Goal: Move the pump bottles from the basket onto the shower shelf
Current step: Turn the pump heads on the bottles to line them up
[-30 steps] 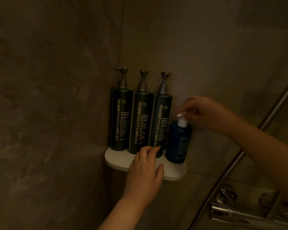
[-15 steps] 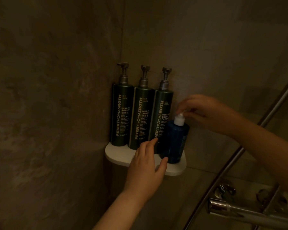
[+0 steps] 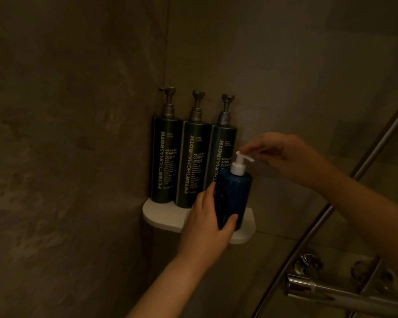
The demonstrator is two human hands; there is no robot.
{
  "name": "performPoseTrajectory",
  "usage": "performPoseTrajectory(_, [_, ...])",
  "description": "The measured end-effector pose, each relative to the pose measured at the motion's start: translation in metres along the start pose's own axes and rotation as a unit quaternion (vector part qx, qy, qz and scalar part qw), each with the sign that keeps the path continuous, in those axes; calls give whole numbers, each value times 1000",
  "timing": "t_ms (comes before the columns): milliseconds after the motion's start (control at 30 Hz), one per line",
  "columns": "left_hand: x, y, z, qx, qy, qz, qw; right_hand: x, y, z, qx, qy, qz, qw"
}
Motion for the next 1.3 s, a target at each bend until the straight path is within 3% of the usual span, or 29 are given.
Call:
performPoseTrajectory(867, [-8,15,7,62,115,-31,991,13,-11,10,-78,27,-52,995])
performPoseTrajectory(1167, [-8,17,11,73,147,-51,985,11,-13,10,-105,44,-48,992])
performPoseTrajectory(1300, [-8,17,10,78,140,-45,986,7,-8,11,-80,49,-8,996])
Point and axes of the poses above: each hand's wrist, its own x-axis towards the middle knuckle, its own z-axis out of the palm, y = z × x, the point moved 5 cm from there along x, towards the middle knuckle, and after that the axes turned 8 degrees about y, right-handed, at the moved point
